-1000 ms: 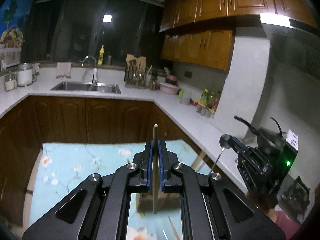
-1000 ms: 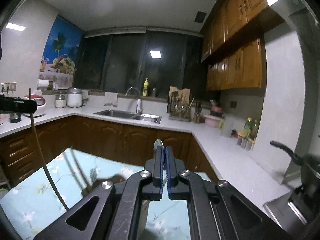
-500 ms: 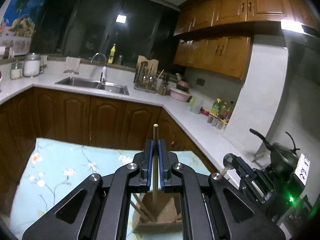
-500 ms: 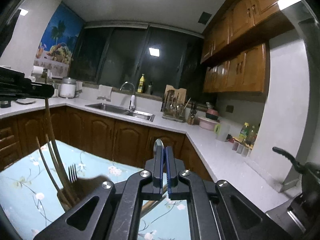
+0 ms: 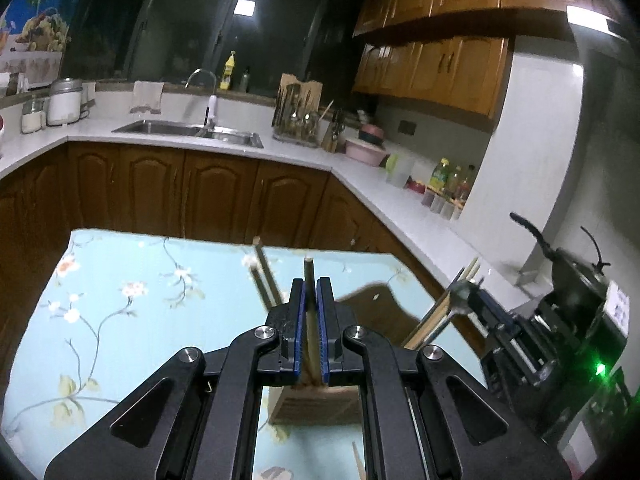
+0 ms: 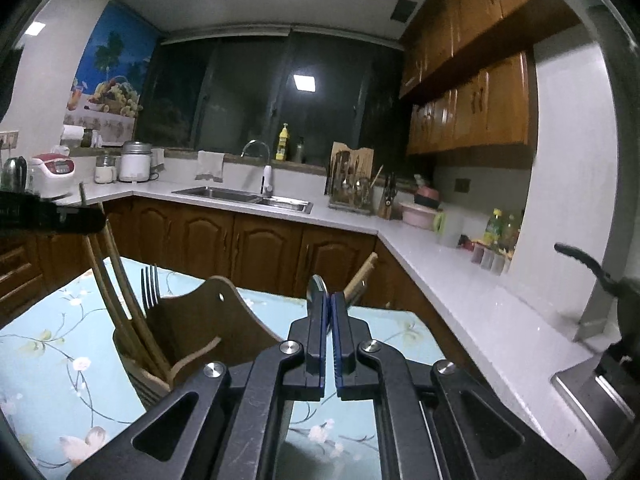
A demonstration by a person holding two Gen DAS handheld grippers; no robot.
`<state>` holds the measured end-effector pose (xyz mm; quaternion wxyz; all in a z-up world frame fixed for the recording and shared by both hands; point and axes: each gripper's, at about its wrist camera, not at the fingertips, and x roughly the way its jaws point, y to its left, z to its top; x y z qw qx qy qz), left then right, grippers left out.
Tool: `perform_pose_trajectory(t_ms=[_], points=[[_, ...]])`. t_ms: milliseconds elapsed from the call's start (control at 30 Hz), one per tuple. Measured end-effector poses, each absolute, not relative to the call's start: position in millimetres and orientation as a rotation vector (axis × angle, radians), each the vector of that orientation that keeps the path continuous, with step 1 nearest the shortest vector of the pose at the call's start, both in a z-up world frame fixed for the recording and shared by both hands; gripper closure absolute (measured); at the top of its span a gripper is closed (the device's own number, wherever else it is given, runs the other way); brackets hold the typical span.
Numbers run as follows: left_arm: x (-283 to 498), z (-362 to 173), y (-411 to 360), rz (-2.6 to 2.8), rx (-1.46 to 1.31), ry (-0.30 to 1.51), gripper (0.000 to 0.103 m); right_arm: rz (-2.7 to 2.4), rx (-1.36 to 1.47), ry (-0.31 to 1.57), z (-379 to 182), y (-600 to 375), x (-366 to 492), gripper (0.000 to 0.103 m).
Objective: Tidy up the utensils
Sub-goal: 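Carry both held utensils over the caddy and lower them into its slots, then open both tools above the caddy and pull them back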
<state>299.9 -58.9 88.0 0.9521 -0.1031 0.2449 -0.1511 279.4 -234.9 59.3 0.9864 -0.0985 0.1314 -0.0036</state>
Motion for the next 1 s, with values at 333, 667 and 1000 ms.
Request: perform_pose_trajectory(t_ms=[333, 667, 1000], points=[[291.7, 80.5, -56.3, -0.326, -0.206, 0.515, 0.098, 0.023, -0.158, 0.36, 43.2, -239.8, 280.1, 0.1], [296.7, 77.3, -60.3, -0.326, -0.2, 0.55, 0.097, 0.045, -0.096, 0.41, 45.2, -250.6, 285.0, 0.1], [295.8, 77.8, -59.1, -0.309, -0.228, 0.584, 0.071, 0.074, -0.01, 0.42, 52.2, -263.8, 284.1, 0.071]])
